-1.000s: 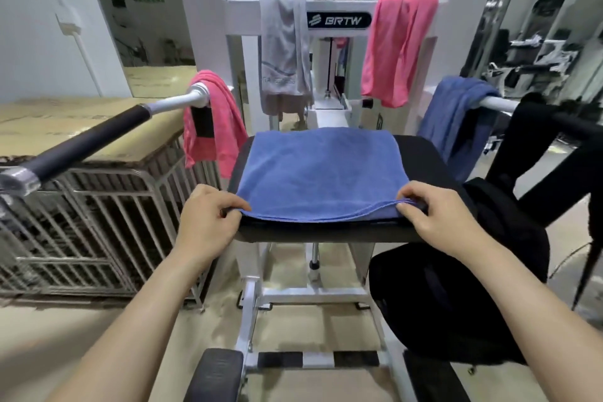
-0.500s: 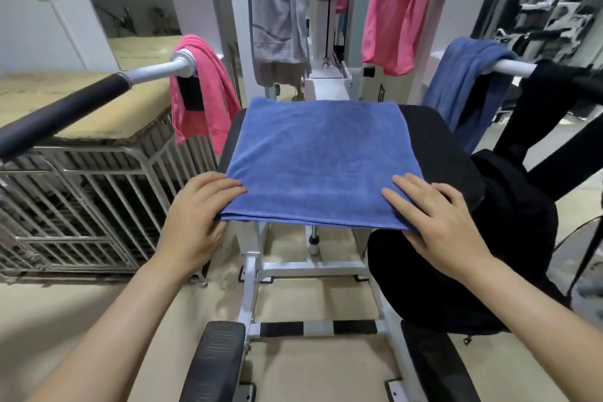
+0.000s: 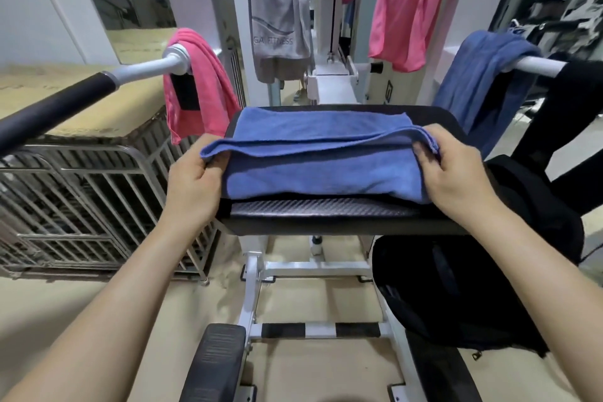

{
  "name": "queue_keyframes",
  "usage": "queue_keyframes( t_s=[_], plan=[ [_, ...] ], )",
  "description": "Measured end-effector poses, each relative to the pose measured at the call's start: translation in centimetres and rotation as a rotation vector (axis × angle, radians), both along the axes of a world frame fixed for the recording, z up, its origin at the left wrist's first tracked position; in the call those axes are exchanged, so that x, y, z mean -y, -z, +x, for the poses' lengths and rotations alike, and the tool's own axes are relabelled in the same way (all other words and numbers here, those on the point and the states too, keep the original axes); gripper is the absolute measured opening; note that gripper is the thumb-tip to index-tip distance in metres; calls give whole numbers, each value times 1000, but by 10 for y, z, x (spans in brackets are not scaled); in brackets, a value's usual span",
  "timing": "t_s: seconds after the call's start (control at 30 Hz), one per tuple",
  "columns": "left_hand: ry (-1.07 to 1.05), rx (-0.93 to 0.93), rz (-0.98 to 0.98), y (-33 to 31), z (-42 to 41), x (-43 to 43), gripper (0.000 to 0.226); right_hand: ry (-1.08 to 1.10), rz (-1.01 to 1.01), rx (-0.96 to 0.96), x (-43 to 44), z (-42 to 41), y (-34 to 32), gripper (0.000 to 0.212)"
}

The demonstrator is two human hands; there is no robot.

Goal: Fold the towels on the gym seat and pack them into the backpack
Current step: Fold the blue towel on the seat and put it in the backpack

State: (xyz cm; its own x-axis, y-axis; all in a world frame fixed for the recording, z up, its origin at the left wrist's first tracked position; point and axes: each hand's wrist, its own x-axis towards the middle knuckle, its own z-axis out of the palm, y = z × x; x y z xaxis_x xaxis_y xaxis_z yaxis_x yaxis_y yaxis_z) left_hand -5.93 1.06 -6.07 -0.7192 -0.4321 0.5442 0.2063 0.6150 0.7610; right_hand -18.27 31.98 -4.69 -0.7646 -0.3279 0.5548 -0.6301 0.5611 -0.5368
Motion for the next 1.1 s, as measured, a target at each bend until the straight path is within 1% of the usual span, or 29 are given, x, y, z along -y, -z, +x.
queue_keyframes(
  t_s=[0.03, 0.1, 0.17, 0.23, 0.27, 0.3, 0.37, 0.4, 0.43, 0.5, 0.6, 0.7, 0.77, 0.83, 0.9, 0.93, 0.97, 1.0, 1.03, 1.07, 1.1],
  plan=[
    [-41, 17, -54, -5, -9, 2, 26, 34, 51, 33, 5, -9, -4, 16],
    [-91, 143, -209, -13, -28, 11, 16, 97, 164, 110, 13, -26, -9, 18],
    [-120, 300, -379, -17, -45, 24, 21, 144, 257, 163, 19, -42, -11, 20],
    [-153, 409, -487, -24, -60, 31, 27, 178, 311, 172, 24, -56, -16, 23],
    [-173, 426, -492, -30, -68, 31, 28, 200, 315, 156, 27, -62, -19, 24],
    [-184, 428, -443, -36, -75, 31, 29, 225, 298, 136, 31, -67, -22, 24],
    [-181, 429, -236, -44, -88, 29, 33, 260, 232, 128, 38, -78, -27, 23],
    [-191, 448, -173, -45, -94, 30, 34, 270, 229, 138, 42, -84, -26, 23],
    [-208, 486, -180, -42, -99, 31, 35, 283, 272, 147, 45, -89, -23, 23],
    [-280, 569, -302, -34, -106, 32, 37, 320, 425, 135, 49, -97, -15, 26],
    [-390, 599, -466, -26, -112, 32, 33, 375, 576, 79, 52, -101, -12, 31],
    [-430, 643, -565, -23, -118, 32, 31, 395, 653, 46, 50, -105, -14, 34],
    [-431, 692, -589, -24, -120, 34, 32, 349, 624, 93, 51, -106, -18, 34],
    [-444, 700, -577, -27, -118, 34, 31, 237, 562, 203, 52, -106, -27, 41],
    [-430, 629, -530, -27, -114, 33, 25, 123, 443, 350, 51, -108, -39, 54],
    [-400, 586, -484, -26, -112, 32, 20, 74, 354, 475, 48, -110, -46, 56],
    [-363, 556, -423, -25, -108, 32, 15, 29, 284, 606, 44, -112, -51, 52],
    [-332, 547, -360, -25, -105, 33, 13, -1, 261, 704, 41, -116, -54, 47],
    [-308, 553, -311, -25, -102, 35, 15, -15, 297, 759, 40, -118, -57, 43],
    [-288, 574, -264, -26, -99, 37, 21, -6, 371, 754, 41, -121, -60, 43],
    [-251, 584, -199, -28, -96, 40, 29, 23, 461, 696, 46, -125, -62, 45]
  ],
)
